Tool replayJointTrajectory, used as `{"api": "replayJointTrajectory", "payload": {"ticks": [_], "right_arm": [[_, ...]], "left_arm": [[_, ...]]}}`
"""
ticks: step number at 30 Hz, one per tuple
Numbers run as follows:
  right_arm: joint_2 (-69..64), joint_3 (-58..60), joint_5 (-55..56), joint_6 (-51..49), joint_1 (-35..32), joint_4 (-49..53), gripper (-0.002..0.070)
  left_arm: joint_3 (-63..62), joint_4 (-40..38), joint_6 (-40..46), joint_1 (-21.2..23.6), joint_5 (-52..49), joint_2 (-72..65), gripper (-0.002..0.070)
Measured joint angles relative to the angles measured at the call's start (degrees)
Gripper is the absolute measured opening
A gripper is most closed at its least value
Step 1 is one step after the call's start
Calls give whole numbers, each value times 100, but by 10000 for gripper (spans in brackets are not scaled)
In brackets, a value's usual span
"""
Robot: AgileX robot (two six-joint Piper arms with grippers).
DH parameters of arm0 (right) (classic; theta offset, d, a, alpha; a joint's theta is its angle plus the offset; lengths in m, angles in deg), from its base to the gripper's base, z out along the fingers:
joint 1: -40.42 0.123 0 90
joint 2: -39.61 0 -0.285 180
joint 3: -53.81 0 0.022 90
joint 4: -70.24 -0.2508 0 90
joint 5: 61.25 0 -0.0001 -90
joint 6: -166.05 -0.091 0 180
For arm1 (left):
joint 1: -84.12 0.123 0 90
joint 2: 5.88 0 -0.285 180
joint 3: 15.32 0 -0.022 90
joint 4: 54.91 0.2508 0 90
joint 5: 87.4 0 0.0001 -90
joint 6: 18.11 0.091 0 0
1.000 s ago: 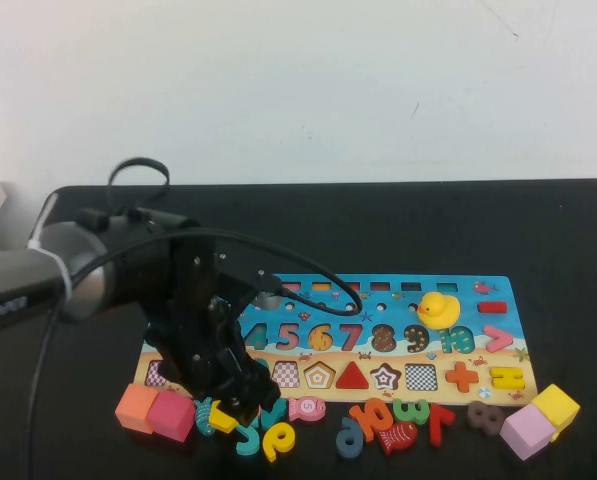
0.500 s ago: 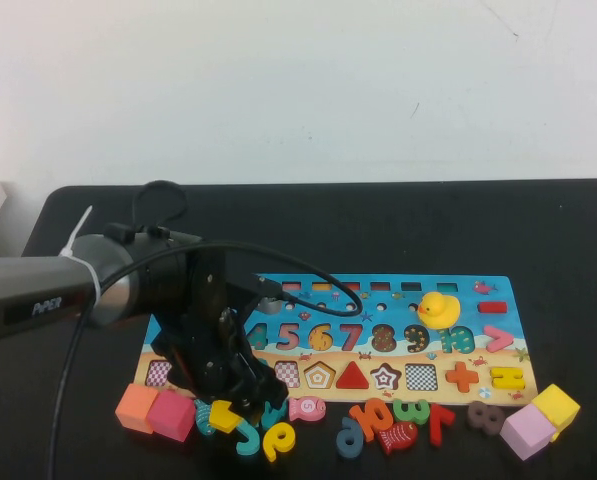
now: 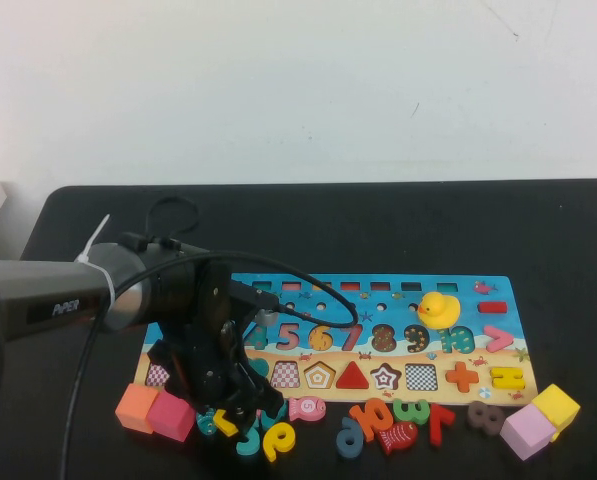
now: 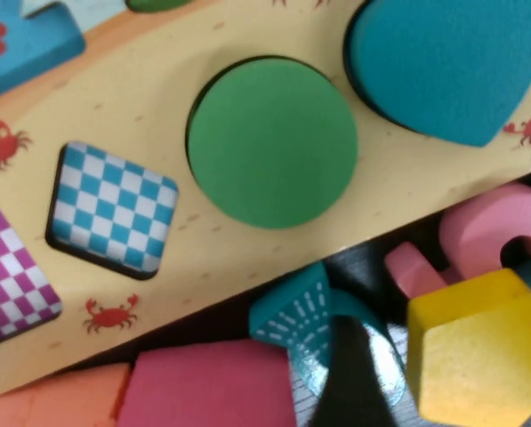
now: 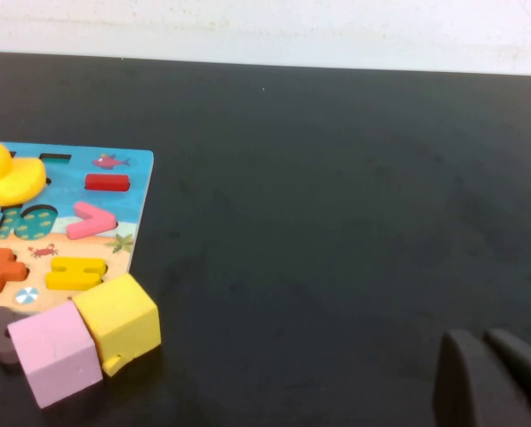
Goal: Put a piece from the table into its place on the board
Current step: Pick up the "Pentagon", then place the "Pentagon" into the hole of the Pentagon
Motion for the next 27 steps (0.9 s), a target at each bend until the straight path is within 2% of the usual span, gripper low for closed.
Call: {"api": "replayJointTrajectory", "payload": {"ticks": [5,16,27], "right_arm": [[0,0,0,0,0,0,19],[0,0,0,0,0,0,19],[0,0,0,0,0,0,19]], "left_arm": [[-2,17,-37,0,0,0,308],[-2,-20,141,-25,-11,198,308],[-980,-171,1596,-790,-300,502,308]]}}
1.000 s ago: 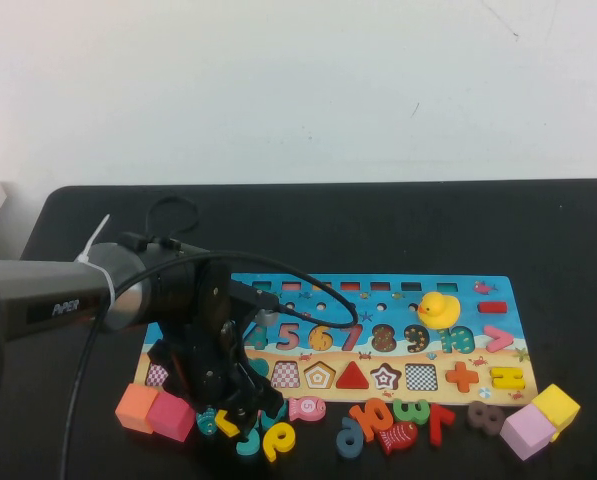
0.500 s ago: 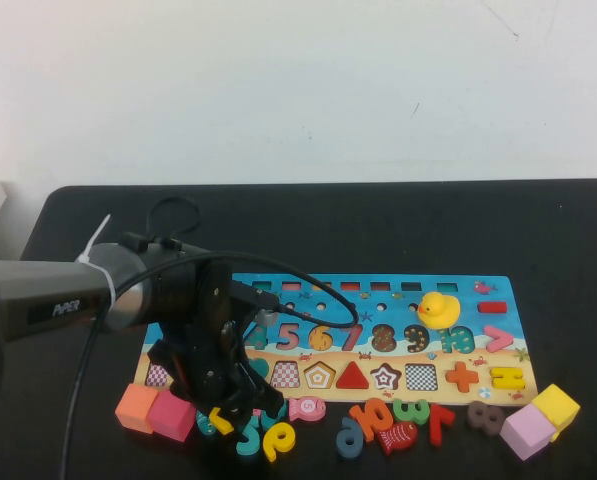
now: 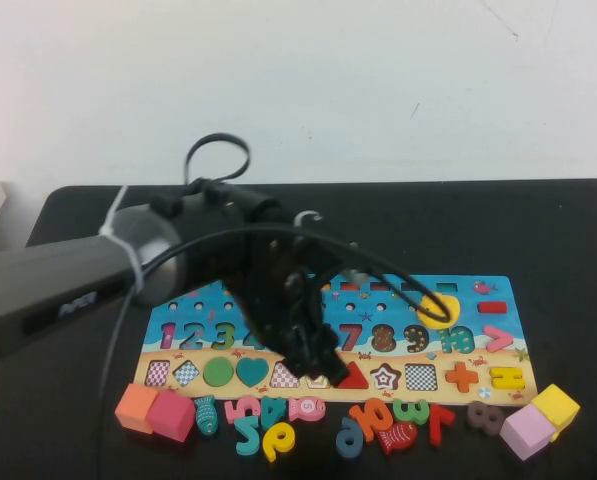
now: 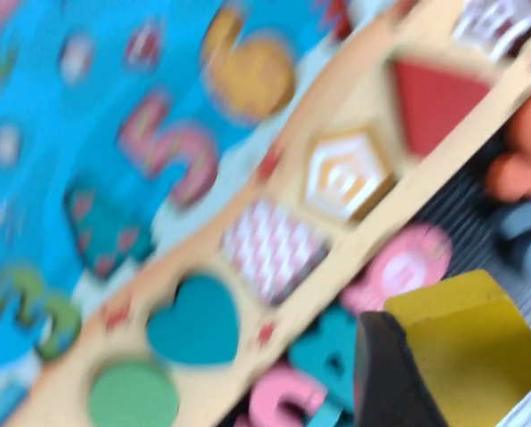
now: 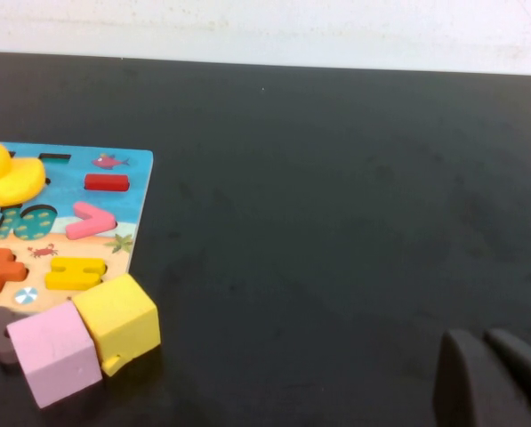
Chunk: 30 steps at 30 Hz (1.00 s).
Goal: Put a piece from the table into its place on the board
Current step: Place the "Pentagon" into the hole of the Pentagon
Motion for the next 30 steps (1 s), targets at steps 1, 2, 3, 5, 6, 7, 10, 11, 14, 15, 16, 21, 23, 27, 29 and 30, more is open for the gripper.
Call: {"api": "replayJointTrajectory", "payload": {"ticks": [1,2,3,5,6,7,10,11,14,15,16,21,23,27,29,30], "right_arm": [[0,0,0,0,0,0,19],[0,0,0,0,0,0,19],[0,0,0,0,0,0,19],[0,0,0,0,0,0,19],[0,0,0,0,0,0,19],[0,0,0,0,0,0,19],[0,0,0,0,0,0,19],[0,0,0,0,0,0,19],[0,0,0,0,0,0,19],[0,0,0,0,0,0,19],[0,0,0,0,0,0,19],[0,0,0,0,0,0,19],[0,0,0,0,0,0,19],[0,0,0,0,0,0,18],[0,0,0,0,0,0,19],[0,0,0,0,0,0,19]], "left_arm": [[-146,2,55,-31,-58,-67,308],[-292,-12,119,-62,-137,-145,308],[-430,-12,158,-64,-216,-233,308],[-647,-12,289,-73,-367,-401,308],[-715,-12,437,-73,-432,-474,308],[-764,-1,634,-73,-493,-561,308],[-801,22,1304,-73,-609,-757,308],[-811,22,1530,-73,-607,-813,308],[-822,44,1947,-73,-585,-918,308],[-822,44,2024,-73,-556,-944,308],[-822,55,2062,-73,-519,-956,308],[-822,63,2120,-73,-163,-992,308],[-822,63,2135,-73,26,-1041,308],[-832,63,2274,-73,174,-1147,308],[-832,63,2431,-73,174,-1194,308],[-832,63,2512,-73,174,-1207,308]]}}
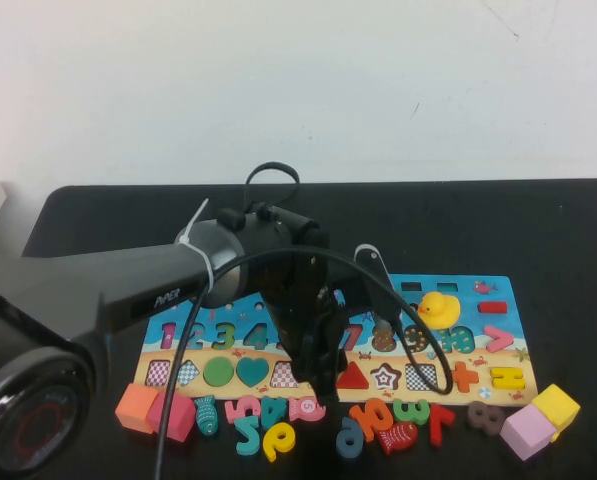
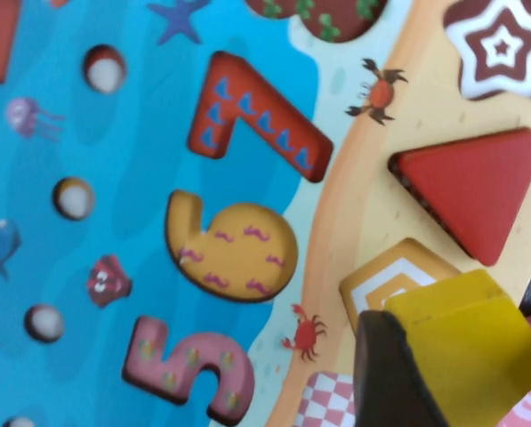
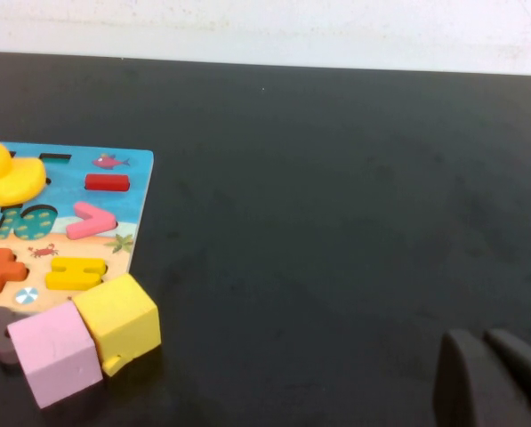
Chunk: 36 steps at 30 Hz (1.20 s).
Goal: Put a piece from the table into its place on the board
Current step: Place the "Pentagon" into the hole of the Pentagon
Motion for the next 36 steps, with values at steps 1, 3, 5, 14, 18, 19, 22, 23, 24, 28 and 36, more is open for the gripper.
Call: {"api": "replayJointTrajectory", "payload": {"ticks": [1,3,5,14,18,19,22,23,24,28,36], "right_arm": [[0,0,0,0,0,0,19],[0,0,0,0,0,0,19],[0,0,0,0,0,0,19],[0,0,0,0,0,0,19],[0,0,0,0,0,0,19],[0,0,0,0,0,0,19],[0,0,0,0,0,0,19],[0,0,0,0,0,0,19],[0,0,0,0,0,0,19],[0,0,0,0,0,0,19],[0,0,0,0,0,0,19]], "left_arm": [[0,0,124,0,0,-38,308],[0,12,425,0,-28,-81,308],[0,12,700,0,-43,-139,308],[0,22,1025,0,213,-217,308],[0,22,1065,0,329,-217,308],[0,22,1112,0,343,-217,308],[0,22,1196,0,343,-217,308],[0,22,1197,0,343,-217,308],[0,22,1197,0,343,-217,308],[0,22,1205,0,343,-217,308],[0,116,1655,0,91,-217,308]]}}
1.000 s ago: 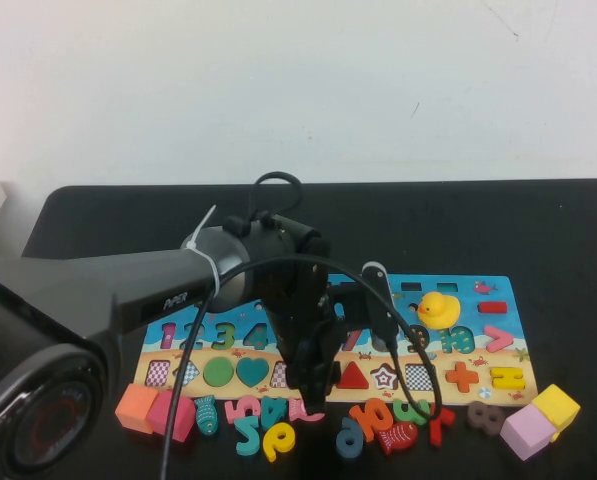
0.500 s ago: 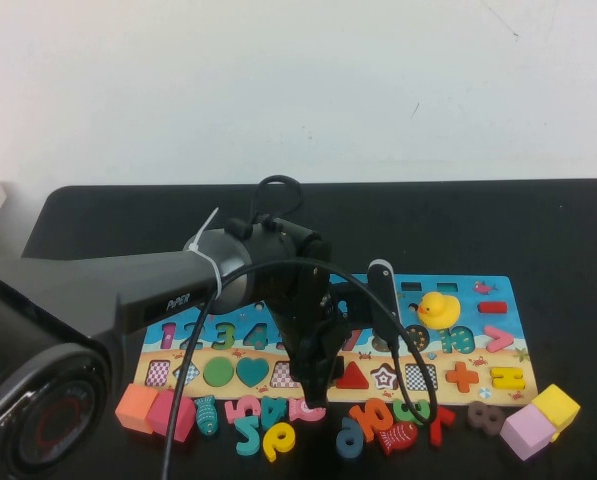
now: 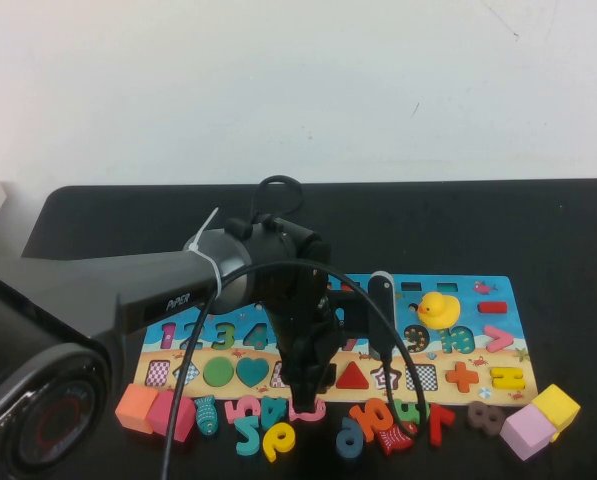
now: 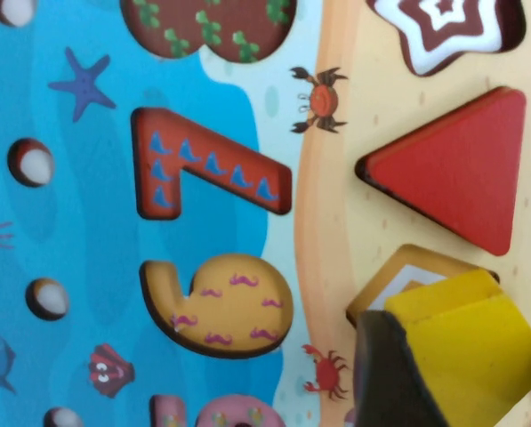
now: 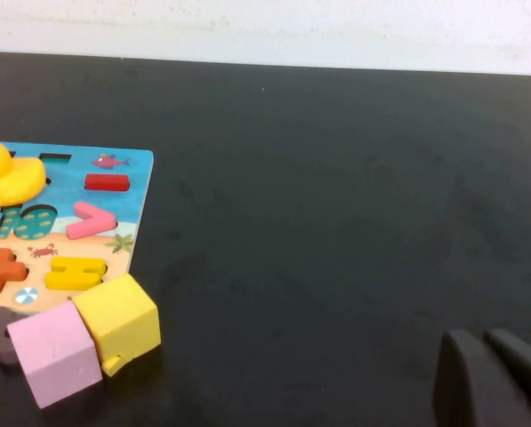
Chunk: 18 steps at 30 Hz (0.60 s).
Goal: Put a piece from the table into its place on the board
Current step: Place the "Pentagon" into the hole of the Pentagon
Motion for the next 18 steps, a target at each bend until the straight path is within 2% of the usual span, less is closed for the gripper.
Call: {"api": "replayJointTrajectory", "payload": {"ticks": [14,18], "right_arm": [[0,0,0,0,0,0,19],[0,0,0,0,0,0,19]], "left_arm": [[0,-56,78,0,205,0,308],[0,-132,-149,0,205,0,308]]}}
